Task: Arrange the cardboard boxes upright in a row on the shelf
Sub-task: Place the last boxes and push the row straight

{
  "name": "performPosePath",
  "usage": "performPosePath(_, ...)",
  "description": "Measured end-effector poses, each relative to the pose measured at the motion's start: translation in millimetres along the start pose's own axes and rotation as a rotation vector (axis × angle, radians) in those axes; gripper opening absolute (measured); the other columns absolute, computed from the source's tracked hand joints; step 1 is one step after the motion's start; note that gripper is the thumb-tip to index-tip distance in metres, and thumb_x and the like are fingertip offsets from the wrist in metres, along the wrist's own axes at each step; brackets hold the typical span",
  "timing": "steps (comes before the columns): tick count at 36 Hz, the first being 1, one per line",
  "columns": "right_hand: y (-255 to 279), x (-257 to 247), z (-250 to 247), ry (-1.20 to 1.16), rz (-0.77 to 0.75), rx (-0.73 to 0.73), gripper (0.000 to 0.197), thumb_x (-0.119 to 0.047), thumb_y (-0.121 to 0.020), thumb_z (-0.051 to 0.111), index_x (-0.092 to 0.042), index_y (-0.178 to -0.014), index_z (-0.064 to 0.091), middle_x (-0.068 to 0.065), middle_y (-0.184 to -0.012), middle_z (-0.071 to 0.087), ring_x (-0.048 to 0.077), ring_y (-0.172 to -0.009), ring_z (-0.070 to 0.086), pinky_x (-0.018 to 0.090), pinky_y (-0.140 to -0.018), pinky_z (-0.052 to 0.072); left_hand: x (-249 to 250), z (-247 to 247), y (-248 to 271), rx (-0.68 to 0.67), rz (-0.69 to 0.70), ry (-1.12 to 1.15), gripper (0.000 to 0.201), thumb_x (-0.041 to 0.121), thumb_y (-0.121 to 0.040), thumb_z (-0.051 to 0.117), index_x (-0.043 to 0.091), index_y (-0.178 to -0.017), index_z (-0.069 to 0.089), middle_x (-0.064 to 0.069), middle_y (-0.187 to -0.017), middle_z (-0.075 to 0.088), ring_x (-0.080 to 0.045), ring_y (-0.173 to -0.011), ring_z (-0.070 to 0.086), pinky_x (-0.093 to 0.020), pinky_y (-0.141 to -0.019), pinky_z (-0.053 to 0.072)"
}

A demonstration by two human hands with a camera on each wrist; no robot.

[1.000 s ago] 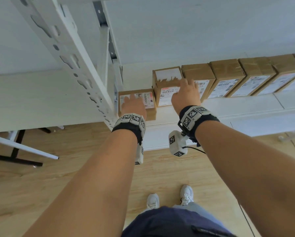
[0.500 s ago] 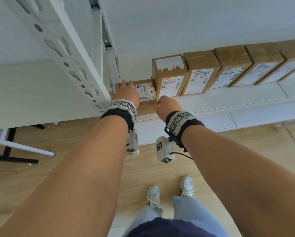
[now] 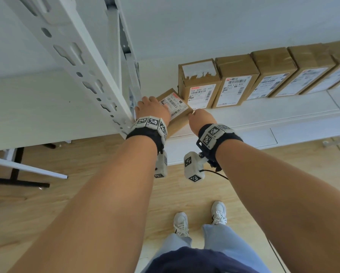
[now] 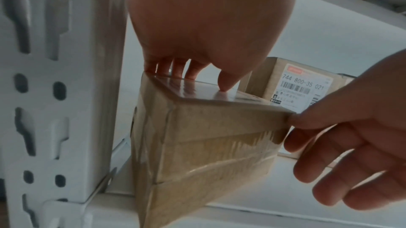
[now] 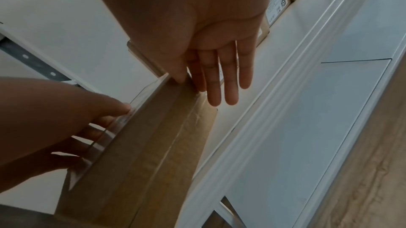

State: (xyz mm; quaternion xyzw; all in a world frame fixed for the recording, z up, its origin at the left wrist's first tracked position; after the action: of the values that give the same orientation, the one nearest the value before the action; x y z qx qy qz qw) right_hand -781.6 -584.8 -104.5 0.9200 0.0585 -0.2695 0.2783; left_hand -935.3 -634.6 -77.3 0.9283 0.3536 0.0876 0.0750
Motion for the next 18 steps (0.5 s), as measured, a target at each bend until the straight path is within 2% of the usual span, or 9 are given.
performPosePath(2, 5.1, 0.6, -0.1, 0.024, -0.006, -0.013, 0.027, -0.020, -0.100, 0.034, -0.007, -0.102, 0.057, 0.015, -0.102, 0.059, 0.031, -0.091, 0.057, 0.034, -0.071, 0.039, 2.2, 0.4, 5.3, -0.018, 0.001, 0.022, 0.046, 0.031, -0.095, 0.036, 0.006, -0.132, 0.044, -0.016, -0.137, 0.045, -0.032, -0.126, 0.042, -0.043, -0.105, 0.034)
performPosePath(4, 8.4, 2.7, -0.2, 0.043, -0.007, -0.026, 0.034, -0.019, -0.101, 0.033, -0.002, -0.119, 0.057, 0.019, -0.117, 0.060, 0.035, -0.108, 0.058, 0.035, -0.080, 0.042, 3.8, 1.8, 10.0, -0.059, -0.006, 0.055, 0.046, 0.032, -0.093, 0.037, 0.008, -0.132, 0.043, -0.015, -0.136, 0.045, -0.032, -0.126, 0.042, -0.044, -0.103, 0.035)
performPosePath(6, 10.4, 4.5, 0.9, 0.008, -0.005, -0.048, 0.035, -0.016, -0.101, 0.034, 0.001, -0.124, 0.056, 0.020, -0.121, 0.060, 0.035, -0.112, 0.058, 0.035, -0.086, 0.046, 3.6, 3.6, 13.9, -0.111, -0.030, 0.095, 0.046, 0.034, -0.091, 0.039, 0.011, -0.131, 0.044, -0.013, -0.135, 0.046, -0.032, -0.126, 0.042, -0.046, -0.103, 0.036)
performPosePath(7, 11.4, 4.3, 1.9, -0.009, -0.012, -0.069, 0.035, -0.016, -0.101, 0.035, 0.000, -0.123, 0.056, 0.019, -0.118, 0.061, 0.034, -0.107, 0.060, 0.036, -0.085, 0.050, 2.9, 4.9, 15.4, -0.136, -0.043, 0.116, 0.046, 0.034, -0.089, 0.040, 0.013, -0.130, 0.044, -0.012, -0.134, 0.047, -0.032, -0.125, 0.043, -0.047, -0.103, 0.037)
performPosePath(9, 13.9, 4.1, 1.1, -0.059, -0.001, -0.066, 0.033, -0.021, -0.101, 0.033, -0.004, -0.112, 0.059, 0.013, -0.104, 0.065, 0.028, -0.090, 0.063, 0.034, -0.072, 0.053, 2.0, 6.7, 19.3, -0.172, -0.059, 0.155, 0.046, 0.036, -0.087, 0.042, 0.014, -0.128, 0.044, -0.011, -0.130, 0.049, -0.032, -0.122, 0.047, -0.048, -0.101, 0.039)
performPosePath(11, 16.2, 4.5, 0.4, -0.156, 0.037, -0.047, 0.034, -0.030, -0.100, 0.031, -0.010, -0.095, 0.058, 0.011, -0.100, 0.068, 0.024, -0.080, 0.061, 0.036, -0.074, 0.052, 2.6, 7.0, 23.4, -0.189, -0.066, 0.198, 0.046, 0.036, -0.086, 0.045, 0.014, -0.126, 0.045, -0.010, -0.125, 0.051, -0.031, -0.117, 0.050, -0.048, -0.099, 0.043)
performPosePath(14, 21.5, 0.8, 1.8, -0.169, 0.023, -0.059, 0.029, -0.030, -0.098, 0.038, -0.011, -0.087, 0.056, 0.010, -0.098, 0.069, 0.024, -0.077, 0.061, 0.037, -0.081, 0.055, 2.4, 2.7, 31.3, -0.169, -0.090, 0.302, 0.046, 0.031, -0.085, 0.052, 0.011, -0.126, 0.045, -0.011, -0.124, 0.051, -0.030, -0.114, 0.054, -0.046, -0.095, 0.048)
performPosePath(16, 24.2, -3.3, 2.9, -0.144, -0.014, -0.057, 0.026, -0.027, -0.097, 0.042, -0.013, -0.080, 0.055, 0.008, -0.094, 0.069, 0.023, -0.077, 0.063, 0.037, -0.080, 0.058, -0.1, -1.6, 36.4, -0.130, -0.109, 0.391, 0.046, 0.026, -0.081, 0.056, 0.010, -0.123, 0.046, -0.011, -0.122, 0.055, -0.030, -0.110, 0.058, -0.046, -0.091, 0.052)
performPosePath(18, 26.9, -8.6, 4.2, -0.124, -0.045, -0.067, 0.022, -0.025, -0.096, 0.043, -0.013, -0.082, 0.055, 0.007, -0.092, 0.068, 0.023, -0.079, 0.065, 0.037, -0.079, 0.058, -4.8, -5.9, 41.7, -0.092, -0.125, 0.431, 0.046, 0.024, -0.081, 0.057, 0.010, -0.123, 0.045, -0.011, -0.121, 0.055, -0.030, -0.109, 0.057, -0.046, -0.091, 0.052)
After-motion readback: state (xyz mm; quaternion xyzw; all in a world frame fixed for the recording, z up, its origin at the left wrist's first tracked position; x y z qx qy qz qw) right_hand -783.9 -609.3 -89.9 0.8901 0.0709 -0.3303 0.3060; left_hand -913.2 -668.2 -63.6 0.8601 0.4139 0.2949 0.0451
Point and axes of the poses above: each hand's wrist, its own y-axis away from the middle knuckle, its own z-axis out of the palm, x = y × z, the point moved 7 cm from there along -y, towards the middle knuckle
